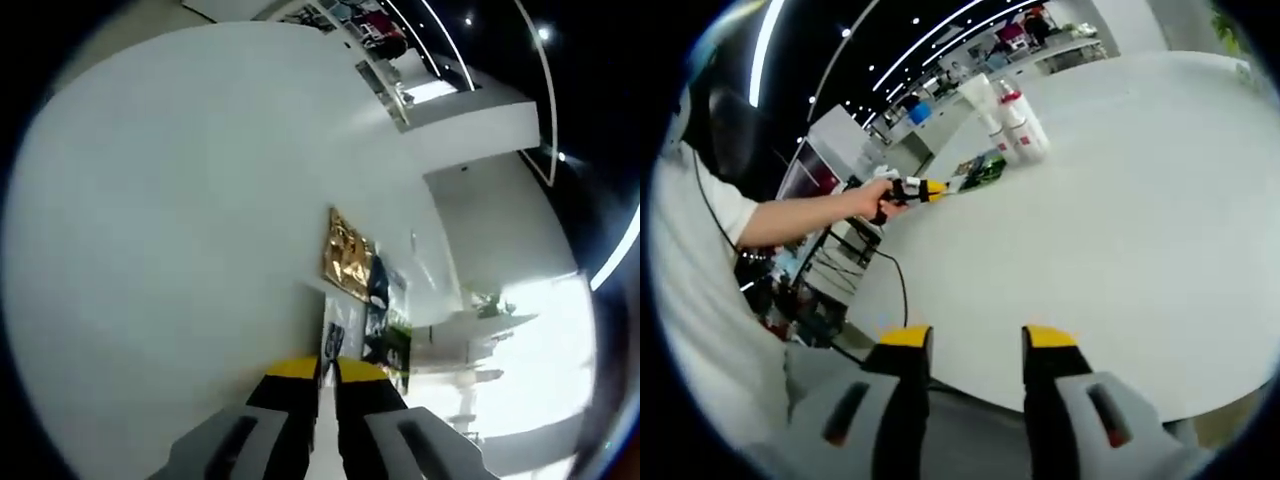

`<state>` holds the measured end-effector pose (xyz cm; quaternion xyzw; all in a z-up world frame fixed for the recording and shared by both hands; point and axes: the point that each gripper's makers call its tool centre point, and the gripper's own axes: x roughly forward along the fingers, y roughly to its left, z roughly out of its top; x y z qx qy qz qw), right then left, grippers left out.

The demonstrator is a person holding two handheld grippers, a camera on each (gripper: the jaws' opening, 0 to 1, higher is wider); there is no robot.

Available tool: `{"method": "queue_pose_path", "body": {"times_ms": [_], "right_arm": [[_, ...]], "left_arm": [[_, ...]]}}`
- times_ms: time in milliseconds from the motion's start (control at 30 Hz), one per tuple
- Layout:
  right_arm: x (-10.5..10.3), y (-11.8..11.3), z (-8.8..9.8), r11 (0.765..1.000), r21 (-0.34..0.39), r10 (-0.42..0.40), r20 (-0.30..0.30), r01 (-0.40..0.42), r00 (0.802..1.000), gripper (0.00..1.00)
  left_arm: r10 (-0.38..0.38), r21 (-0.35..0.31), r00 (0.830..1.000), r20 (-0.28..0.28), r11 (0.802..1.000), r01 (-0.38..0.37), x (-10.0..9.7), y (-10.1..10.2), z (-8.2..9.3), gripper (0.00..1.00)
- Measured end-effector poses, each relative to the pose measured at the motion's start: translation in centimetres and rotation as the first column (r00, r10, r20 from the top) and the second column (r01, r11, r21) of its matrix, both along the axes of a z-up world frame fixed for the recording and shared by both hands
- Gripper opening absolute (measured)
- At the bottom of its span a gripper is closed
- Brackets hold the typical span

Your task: Arrange the skincare products in the storage area until every visible bottle or jar stands upright without overlapping.

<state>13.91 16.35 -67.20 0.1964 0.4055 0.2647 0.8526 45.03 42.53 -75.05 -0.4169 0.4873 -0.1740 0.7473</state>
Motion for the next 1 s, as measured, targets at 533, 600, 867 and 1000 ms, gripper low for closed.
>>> {"method": "queue_pose_path", "body": {"times_ms": [533, 600, 867, 1000], "right_arm": [[-0.4, 0.6, 0.3, 0.999, 0.012, 0.029, 0.008, -0.029, 1.000, 0.36], [-0.4, 0.6, 0.3, 0.999, 0.012, 0.032, 0.009, -0.032, 0.999, 0.36], [-0.5, 0.9, 0.3, 0.999, 0.005, 0.044, 0.018, -0.045, 0.999, 0.36], [-0.6, 0.9, 0.3, 0.999, -0.001, 0.050, 0.017, -0.050, 0.999, 0.36]], "left_arm": [[-0.003, -0.001, 0.999, -0.048, 1.000, 0.003, -0.9, 0.7, 0.5, 0.14], [-0.015, 0.007, 0.999, -0.052, 1.000, 0.015, -0.9, 0.6, 0.8, 0.17], [-0.016, 0.160, 1.000, -0.005, 0.987, 0.017, -0.1, 3.1, 1.0, 0.23], [-0.140, 0.268, 0.981, 0.131, 0.958, 0.101, 0.2, 2.3, 2.1, 0.23]]}}
